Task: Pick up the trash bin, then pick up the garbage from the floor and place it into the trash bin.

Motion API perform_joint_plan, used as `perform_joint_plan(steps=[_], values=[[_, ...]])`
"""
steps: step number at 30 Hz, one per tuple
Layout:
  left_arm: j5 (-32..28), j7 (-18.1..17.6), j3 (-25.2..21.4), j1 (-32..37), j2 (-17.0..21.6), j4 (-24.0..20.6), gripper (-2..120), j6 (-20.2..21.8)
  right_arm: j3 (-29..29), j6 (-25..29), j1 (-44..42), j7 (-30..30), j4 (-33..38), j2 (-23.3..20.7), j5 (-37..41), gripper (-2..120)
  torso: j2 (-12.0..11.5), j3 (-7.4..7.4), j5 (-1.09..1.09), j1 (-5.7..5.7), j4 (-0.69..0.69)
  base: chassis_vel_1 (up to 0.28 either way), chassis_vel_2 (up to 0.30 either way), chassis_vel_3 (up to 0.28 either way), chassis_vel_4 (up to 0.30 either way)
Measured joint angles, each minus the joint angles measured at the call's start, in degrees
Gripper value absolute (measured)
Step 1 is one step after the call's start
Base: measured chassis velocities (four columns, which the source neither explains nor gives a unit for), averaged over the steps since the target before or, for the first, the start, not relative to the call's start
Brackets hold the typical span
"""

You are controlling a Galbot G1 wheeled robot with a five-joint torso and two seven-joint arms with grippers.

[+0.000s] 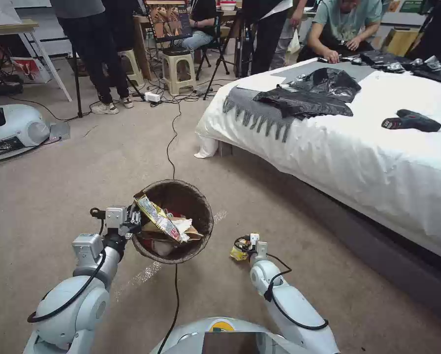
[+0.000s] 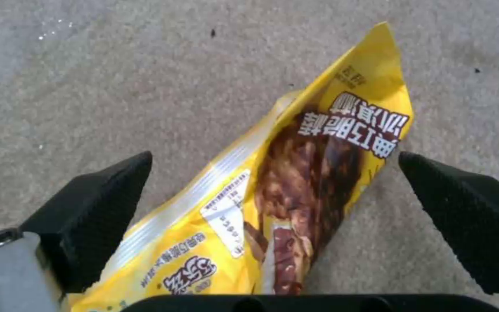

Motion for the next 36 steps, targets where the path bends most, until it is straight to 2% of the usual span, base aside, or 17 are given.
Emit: perform_joint_plan(steps=[8, 11, 12, 16, 17, 20, 21, 24, 25, 29, 31, 33, 35, 36], values=[[0.14, 0.03, 0.26, 0.01, -0.09, 0.06, 5, -0.10, 0.06, 0.30, 0.28, -0.04, -1.03, 0.60, 0.10, 100, 0.00, 0.00, 0.01, 0.00, 0.00, 0.000, 0.000, 0.000, 0.000], [0.17, 0.05, 0.35, 0.03, -0.08, 0.07, 5, -0.12, 0.23, 0.38, 0.43, -0.06, -1.48, 0.79, 0.17, 90, 0.00, 0.00, 0.01, 0.00, 0.00, 0.000, 0.000, 0.000, 0.000], [0.17, 0.05, 0.35, 0.03, -0.08, 0.07, 5, -0.12, 0.23, 0.38, 0.43, -0.06, -1.48, 0.79, 0.17, 90, 0.00, 0.00, 0.01, 0.00, 0.00, 0.000, 0.000, 0.000, 0.000], [0.18, 0.07, 0.40, 0.05, -0.05, 0.07, 5, -0.13, 0.34, 0.68, 0.57, -0.35, -2.03, 0.89, 0.40, 73, 0.00, 0.00, 0.01, 0.00, 0.00, 0.000, 0.000, 0.000, 0.000], [0.18, 0.07, 0.40, 0.05, -0.05, 0.07, 5, -0.13, 0.34, 0.68, 0.57, -0.35, -2.03, 0.89, 0.40, 73, 0.00, 0.00, 0.01, 0.00, 0.00, 0.000, 0.000, 0.000, 0.000], [0.18, 0.09, 0.50, -0.03, -0.02, 0.09, 5, -0.14, 0.61, 0.93, 0.72, -0.44, -2.63, 1.26, 0.42, 58, 0.00, 0.00, 0.01, 0.00, 0.00, 0.000, 0.000, 0.000, 0.000], [0.18, 0.09, 0.50, -0.03, -0.02, 0.09, 5, -0.14, 0.61, 0.93, 0.72, -0.44, -2.63, 1.26, 0.42, 58, 0.00, 0.00, 0.01, 0.00, 0.00, 0.000, 0.000, 0.000, 0.000], [0.19, 0.04, 0.51, -0.05, -0.04, 0.10, 5, -0.19, 0.92, 0.95, 0.82, -0.67, -3.04, 1.58, 0.47, 44, 0.00, 0.00, 0.01, 0.00, 0.00, 0.000, 0.000, 0.000, 0.000], [0.19, 0.04, 0.51, -0.05, -0.04, 0.10, 5, -0.19, 0.92, 0.95, 0.82, -0.67, -3.04, 1.58, 0.47, 44, 0.00, 0.00, 0.01, 0.00, 0.00, 0.000, 0.000, 0.000, 0.000], [0.19, 0.01, 0.51, 0.05, -0.13, 0.07, 5, -0.21, 1.35, 1.24, 0.98, -0.77, -3.44, 1.95, 0.48, 24, 0.00, 0.00, 0.01, 0.00, 0.00, 0.000, 0.000, 0.000, 0.000], [0.19, 0.01, 0.51, 0.05, -0.16, 0.05, 5, -0.22, 1.39, 1.27, 0.98, -0.74, -3.44, 1.98, 0.48, 23, 0.00, 0.00, 0.01, 0.00, 0.00, 0.000, 0.000, 0.000, 0.000], [0.22, 0.00, 0.54, 0.05, -0.26, -0.18, 5, -0.23, 1.45, 1.34, 0.94, -0.65, -3.19, 2.00, 0.38, 10, 0.00, 0.00, 0.01, 0.00, 0.00, 0.000, 0.000, 0.000, 0.000], [0.22, -0.01, 0.54, 0.05, -0.26, -0.20, 5, -0.23, 1.45, 1.37, 0.94, -0.65, -3.09, 1.98, 0.33, 7, 0.00, 0.00, 0.01, 0.00, 0.00, 0.000, 0.000, 0.000, 0.000], [0.22, -0.02, 0.54, 0.10, -0.25, -0.23, 5, -0.23, 1.46, 1.48, 0.92, -0.63, -2.81, 1.90, 0.15, 0, 0.00, 0.00, 0.01, 0.00, 0.00, 0.000, 0.000, 0.000, 0.000]])
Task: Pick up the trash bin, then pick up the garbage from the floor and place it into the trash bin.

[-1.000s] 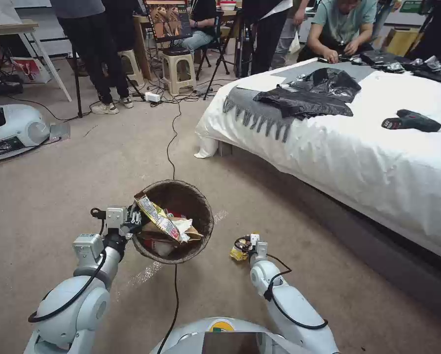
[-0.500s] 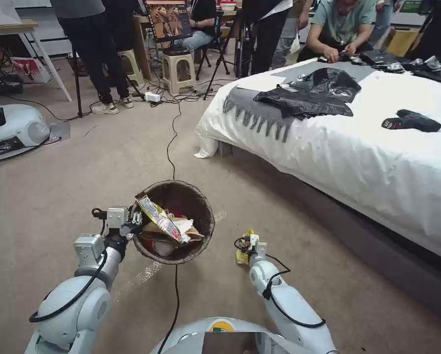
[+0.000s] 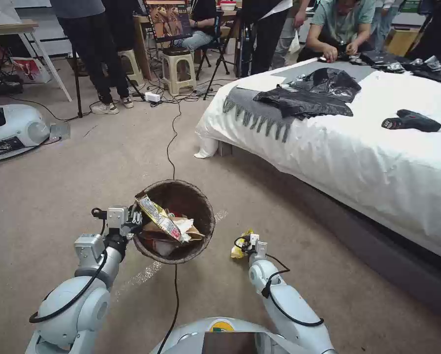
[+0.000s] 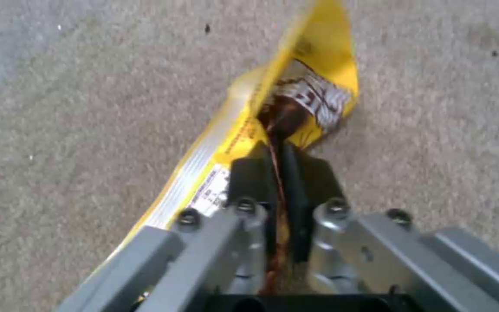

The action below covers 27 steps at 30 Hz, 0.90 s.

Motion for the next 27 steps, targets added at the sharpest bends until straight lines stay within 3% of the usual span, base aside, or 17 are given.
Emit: perform_joint_plan(steps=[11, 27], values=[[-0.05, -0.05, -0.03, 0.33, 0.06, -0.43, 5, 0.00, 1.62, 1.58, -2.25, -0.10, 8.55, -3.11, -5.50, 0, 0.00, 0.00, 0.01, 0.00, 0.00, 0.000, 0.000, 0.000, 0.000], [-0.64, -0.21, -0.50, 0.46, 0.24, -0.51, 5, 0.18, 5.56, -4.23, -9.38, 2.12, 44.91, -17.80, 1.15, 0, 0.00, -0.01, 0.01, 0.00, 0.01, 0.000, 0.000, 0.000, 0.000]])
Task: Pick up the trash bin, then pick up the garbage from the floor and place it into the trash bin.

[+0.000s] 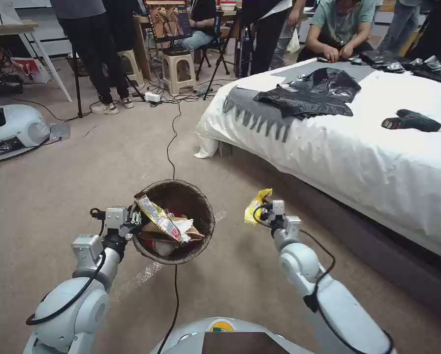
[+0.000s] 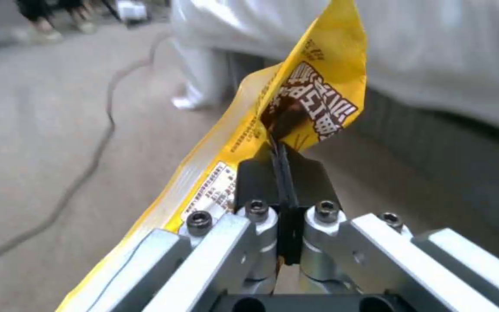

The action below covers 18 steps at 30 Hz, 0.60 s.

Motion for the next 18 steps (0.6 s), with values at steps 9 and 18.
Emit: perform_joint_plan(steps=[9, 18], values=[[-0.61, -0.21, -0.05, -0.09, -0.03, 0.42, 5, 0.30, 2.39, -2.52, 1.10, -1.72, 12.79, -9.56, 6.96, 0, 0.00, 0.00, -0.01, 0.00, 0.00, 0.000, 0.000, 0.000, 0.000], [-0.60, -0.29, 0.41, -0.35, 0.05, 0.71, 5, 0.57, -0.14, -3.22, 6.19, -11.26, 17.88, -16.85, 11.87, 0, 0.00, 0.00, -0.01, 0.00, -0.01, 0.000, 0.000, 0.000, 0.000]])
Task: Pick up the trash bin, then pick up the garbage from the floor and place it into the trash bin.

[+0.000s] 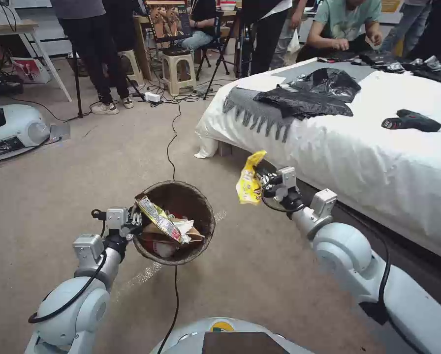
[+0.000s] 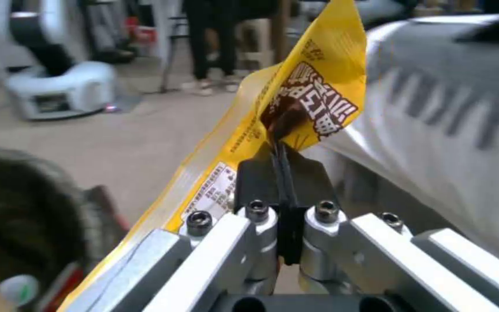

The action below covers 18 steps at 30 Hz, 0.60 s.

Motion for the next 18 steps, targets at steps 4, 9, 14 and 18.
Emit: perform_joint_plan(steps=[4, 9, 14, 18], values=[[0.08, 0.01, 0.27, 0.04, 0.19, 0.06, 5, 0.05, -4.31, 0.15, 2.62, -3.09, 1.15, -0.98, 0.02, 0, 0.00, 0.00, 0.00, 0.00, 0.00, 0.000, 0.000, 0.000, 0.000], [0.10, 0.03, 0.48, 0.02, 0.51, 0.02, 5, 0.12, -7.84, -0.12, 6.16, -6.91, 1.40, -1.06, 0.00, 0, 0.00, 0.00, 0.00, 0.00, 0.01, 0.000, 0.000, 0.000, 0.000], [0.15, 0.09, 0.67, -0.53, 0.78, 0.76, 5, 0.21, -10.88, -1.93, 11.40, -12.30, 2.31, -0.29, 2.62, 0, 0.00, 0.00, -0.01, 0.00, 0.00, 0.000, 0.000, 0.000, 0.000], [0.13, 0.15, 0.99, -0.78, 0.78, 1.06, 5, 0.38, -13.99, -2.71, 15.22, -13.73, 1.98, -0.24, 3.89, 0, 0.00, 0.00, -0.01, 0.00, -0.01, 0.000, 0.000, 0.000, 0.000]])
